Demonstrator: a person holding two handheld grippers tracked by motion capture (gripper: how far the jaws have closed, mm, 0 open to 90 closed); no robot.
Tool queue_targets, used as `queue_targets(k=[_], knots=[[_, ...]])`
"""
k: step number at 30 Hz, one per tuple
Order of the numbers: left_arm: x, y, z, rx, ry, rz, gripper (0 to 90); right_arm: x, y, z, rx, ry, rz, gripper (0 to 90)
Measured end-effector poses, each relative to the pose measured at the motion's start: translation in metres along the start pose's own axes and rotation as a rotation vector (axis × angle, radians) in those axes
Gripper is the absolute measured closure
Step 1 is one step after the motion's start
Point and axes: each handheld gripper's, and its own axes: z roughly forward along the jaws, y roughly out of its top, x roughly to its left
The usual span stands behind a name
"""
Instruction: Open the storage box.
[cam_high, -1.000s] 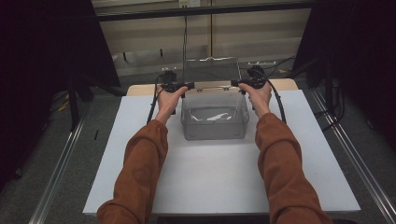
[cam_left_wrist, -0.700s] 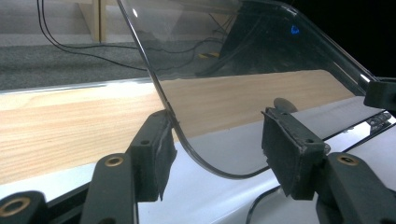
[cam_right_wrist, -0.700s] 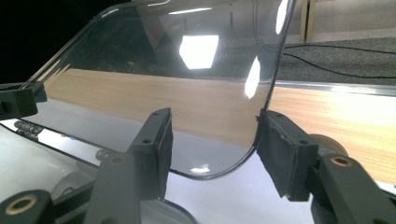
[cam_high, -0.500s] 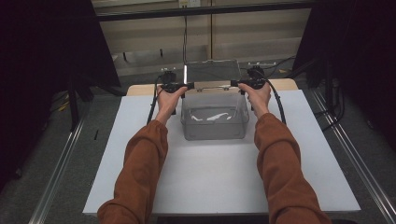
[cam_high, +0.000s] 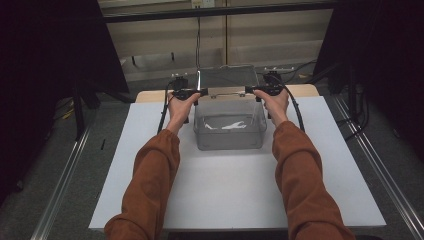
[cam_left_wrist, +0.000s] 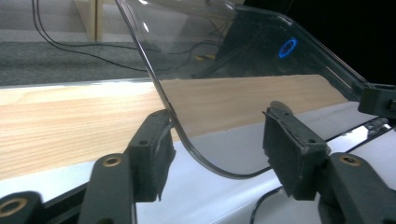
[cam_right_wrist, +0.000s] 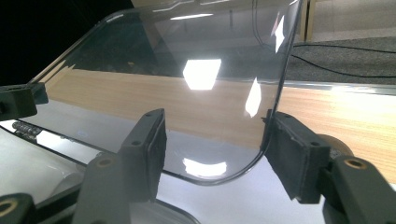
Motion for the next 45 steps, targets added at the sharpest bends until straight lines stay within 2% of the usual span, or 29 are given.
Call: queue_targets(k=[3, 6, 9, 10, 11, 12, 13, 14, 15, 16, 17, 18, 20, 21, 23, 25, 29, 30, 33, 35, 39, 43, 45], knots=[[0.000, 0.000, 0.000, 0.001, 0.010, 0.003, 39.0, -0.001, -0.001, 0.001, 0.002, 0.004, 0.015, 36.8], [0.000, 0.000, 0.000, 0.001, 0.013, 0.003, 38.7, -0.003, -0.002, 0.002, 0.007, 0.024, 0.057, 36.1], [0.001, 0.000, -0.001, 0.008, 0.009, 0.015, 38.7, -0.003, -0.002, 0.003, 0.004, 0.014, 0.057, 33.9], [0.000, 0.000, 0.000, 0.002, 0.011, 0.014, 38.6, -0.002, -0.002, 0.003, 0.002, -0.001, 0.046, 32.0], [0.000, -0.001, 0.000, 0.004, 0.016, 0.016, 38.3, 0.002, -0.001, 0.003, -0.002, -0.037, -0.018, 32.3], [0.000, -0.001, 0.000, 0.003, 0.011, 0.018, 38.3, 0.002, -0.001, 0.003, -0.002, -0.037, -0.018, 32.3], [0.001, -0.001, 0.001, 0.003, -0.003, 0.009, 39.5, 0.003, -0.001, 0.003, 0.004, -0.044, -0.033, 37.2], [0.000, -0.002, 0.002, 0.020, -0.006, 0.006, 38.1, 0.002, -0.001, 0.003, 0.008, 0.013, -0.008, 40.4], [-0.001, -0.002, 0.002, 0.007, 0.008, 0.007, 38.1, 0.003, -0.001, 0.003, -0.002, 0.037, 0.016, 38.2], [-0.002, -0.002, 0.002, 0.011, 0.013, 0.018, 38.1, 0.006, -0.001, 0.003, -0.013, -0.020, -0.009, 36.9], [-0.003, -0.003, 0.003, 0.007, 0.014, 0.023, 38.4, 0.007, -0.001, 0.003, -0.029, -0.055, -0.025, 33.5], [-0.004, -0.003, 0.003, 0.005, 0.016, 0.023, 37.9, 0.004, -0.001, 0.004, -0.050, -0.041, 0.010, 32.4], [-0.003, -0.002, 0.002, 0.006, 0.023, 0.030, 36.8, 0.004, -0.001, 0.003, -0.056, -0.050, 0.009, 32.3], [-0.002, -0.003, 0.003, 0.007, 0.013, 0.013, 35.1, 0.004, -0.001, 0.003, -0.061, -0.054, 0.002, 31.6], [0.000, -0.003, 0.003, 0.005, 0.009, 0.013, 33.0, 0.005, -0.001, 0.003, -0.058, -0.040, -0.012, 30.3], [0.000, -0.003, 0.003, 0.001, 0.005, 0.025, 28.5, 0.005, 0.000, 0.002, -0.073, -0.034, -0.024, 27.8], [-0.001, -0.002, 0.001, -0.008, 0.029, 0.077, 22.1, 0.005, 0.001, -0.002, -0.074, -0.027, -0.027, 25.2], [-0.001, -0.002, 0.000, -0.010, 0.028, 0.086, 19.3, 0.006, 0.001, -0.003, -0.071, -0.031, -0.043, 22.3], [-0.003, -0.001, -0.003, -0.023, 0.035, 0.141, 17.4, 0.009, 0.000, -0.005, -0.074, -0.039, -0.063, 18.4], [-0.004, -0.001, -0.004, -0.023, 0.037, 0.150, 14.6, 0.012, -0.001, -0.005, -0.086, -0.041, -0.081, 14.2], [-0.004, -0.001, -0.007, -0.052, 0.030, 0.138, 10.6, 0.013, -0.002, -0.008, -0.110, -0.044, -0.103, 9.3], [-0.009, -0.003, -0.008, -0.054, 0.014, 0.171, 8.3, 0.012, -0.004, -0.012, -0.122, -0.052, -0.127, 5.8], [-0.011, -0.004, -0.010, -0.064, 0.013, 0.204, 6.2, 0.012, -0.005, -0.016, -0.126, -0.050, -0.146, 6.0]])
